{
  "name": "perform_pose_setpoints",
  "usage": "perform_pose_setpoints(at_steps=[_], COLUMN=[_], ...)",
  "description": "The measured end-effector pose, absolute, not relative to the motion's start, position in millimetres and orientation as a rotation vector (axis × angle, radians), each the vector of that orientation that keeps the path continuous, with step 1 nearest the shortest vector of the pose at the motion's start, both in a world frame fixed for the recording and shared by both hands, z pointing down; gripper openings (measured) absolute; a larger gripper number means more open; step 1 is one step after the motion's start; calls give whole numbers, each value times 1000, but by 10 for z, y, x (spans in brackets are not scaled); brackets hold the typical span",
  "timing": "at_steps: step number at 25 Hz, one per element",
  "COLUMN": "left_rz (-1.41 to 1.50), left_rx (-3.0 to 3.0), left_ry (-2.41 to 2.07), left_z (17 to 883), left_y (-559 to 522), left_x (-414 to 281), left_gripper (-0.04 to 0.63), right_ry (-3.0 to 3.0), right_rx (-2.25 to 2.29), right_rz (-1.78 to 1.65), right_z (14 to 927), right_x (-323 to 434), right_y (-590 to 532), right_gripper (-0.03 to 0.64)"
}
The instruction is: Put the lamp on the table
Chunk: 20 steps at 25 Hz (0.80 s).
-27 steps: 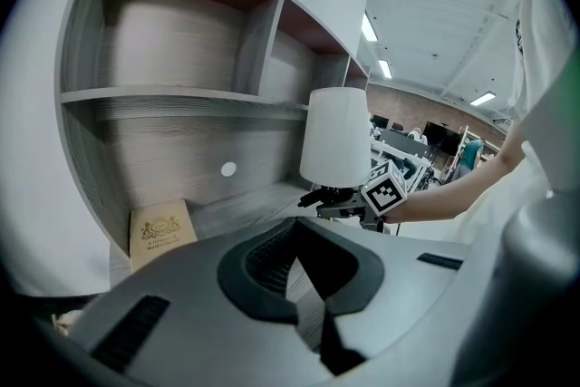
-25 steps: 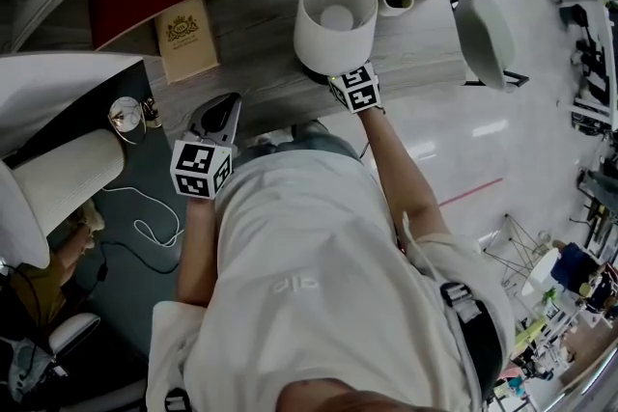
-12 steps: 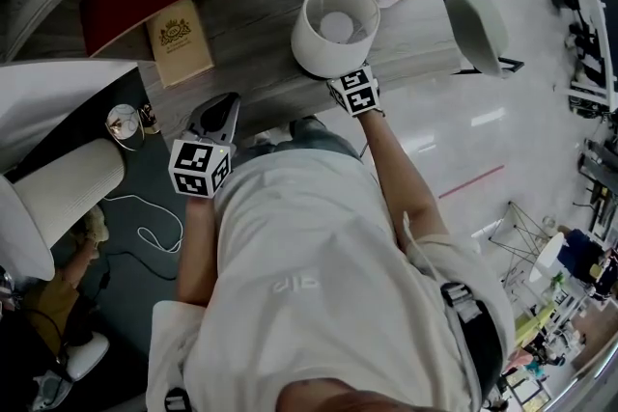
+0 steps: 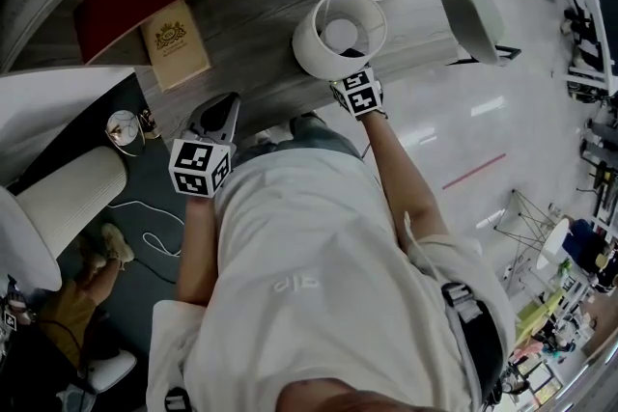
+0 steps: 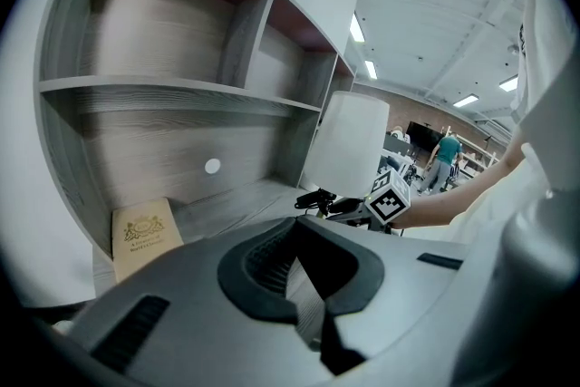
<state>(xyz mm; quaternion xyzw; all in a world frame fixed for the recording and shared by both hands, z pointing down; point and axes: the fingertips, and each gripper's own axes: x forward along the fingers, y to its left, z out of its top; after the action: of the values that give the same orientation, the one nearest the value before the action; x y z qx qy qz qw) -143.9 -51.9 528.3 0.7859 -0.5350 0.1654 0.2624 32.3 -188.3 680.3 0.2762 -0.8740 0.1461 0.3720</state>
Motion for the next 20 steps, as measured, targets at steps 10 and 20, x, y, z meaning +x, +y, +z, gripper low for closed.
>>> perform_pose_setpoints(at_steps=[10, 20], left_rz=[455, 447], left_rx=[2176, 2233], left_ry=[-1386, -1330], left_z=[5295, 5260], left_y=[-600, -660], left_x=[-1363, -1240], left_gripper=[14, 14], right_ry=[-2134, -2033], right_rx=[732, 812], right_rz=[421, 538], right_z=[6888, 6791], right_x=[522, 756], right_y=[-1761, -1700], right_gripper=[193, 160])
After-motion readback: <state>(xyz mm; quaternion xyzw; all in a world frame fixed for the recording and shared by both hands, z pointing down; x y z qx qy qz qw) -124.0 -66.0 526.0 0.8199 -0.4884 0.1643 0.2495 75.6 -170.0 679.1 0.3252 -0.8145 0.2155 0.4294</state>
